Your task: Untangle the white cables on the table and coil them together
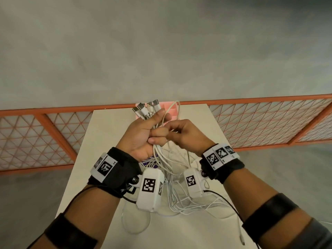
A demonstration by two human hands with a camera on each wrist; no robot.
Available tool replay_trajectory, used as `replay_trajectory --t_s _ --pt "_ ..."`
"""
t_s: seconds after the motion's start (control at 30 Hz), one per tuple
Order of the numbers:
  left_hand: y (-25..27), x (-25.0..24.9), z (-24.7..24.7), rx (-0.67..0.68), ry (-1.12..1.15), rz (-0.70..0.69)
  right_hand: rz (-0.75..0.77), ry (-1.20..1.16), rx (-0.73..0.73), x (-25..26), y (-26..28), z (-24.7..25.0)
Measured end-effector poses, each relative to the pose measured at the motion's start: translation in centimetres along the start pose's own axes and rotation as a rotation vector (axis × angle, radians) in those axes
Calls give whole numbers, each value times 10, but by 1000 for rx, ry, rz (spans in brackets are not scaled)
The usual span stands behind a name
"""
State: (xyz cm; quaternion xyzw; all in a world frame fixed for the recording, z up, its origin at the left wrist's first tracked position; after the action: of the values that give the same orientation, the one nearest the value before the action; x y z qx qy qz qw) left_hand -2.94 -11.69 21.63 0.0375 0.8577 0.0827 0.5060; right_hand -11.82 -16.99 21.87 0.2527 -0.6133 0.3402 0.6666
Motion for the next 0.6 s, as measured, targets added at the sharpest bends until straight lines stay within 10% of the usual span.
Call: replay_trajectory --t_s 0.2,0.4,0.6 --pt "7 -5 59 -296 39 -92 -97 154 -634 -41 31 164" --pt "21 -29 77 -256 317 -223 -597 167 -1081 -111 157 289" --pt "25 -66 52 -77 305 -349 -1065 168 -1019 -157 238 274"
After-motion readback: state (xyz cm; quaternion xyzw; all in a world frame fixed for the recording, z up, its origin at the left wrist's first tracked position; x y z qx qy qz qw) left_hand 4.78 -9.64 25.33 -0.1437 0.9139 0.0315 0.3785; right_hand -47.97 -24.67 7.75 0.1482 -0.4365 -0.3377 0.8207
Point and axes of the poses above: each hand's wrist, its own y-axis away from the middle knuckle, its own z-axis out of the back of the hand, x = y × z, the point moved 7 cm from there along -y, towards the middle knuckle, and after that the axes turned 14 degrees about -y, right-handed, at the moved point
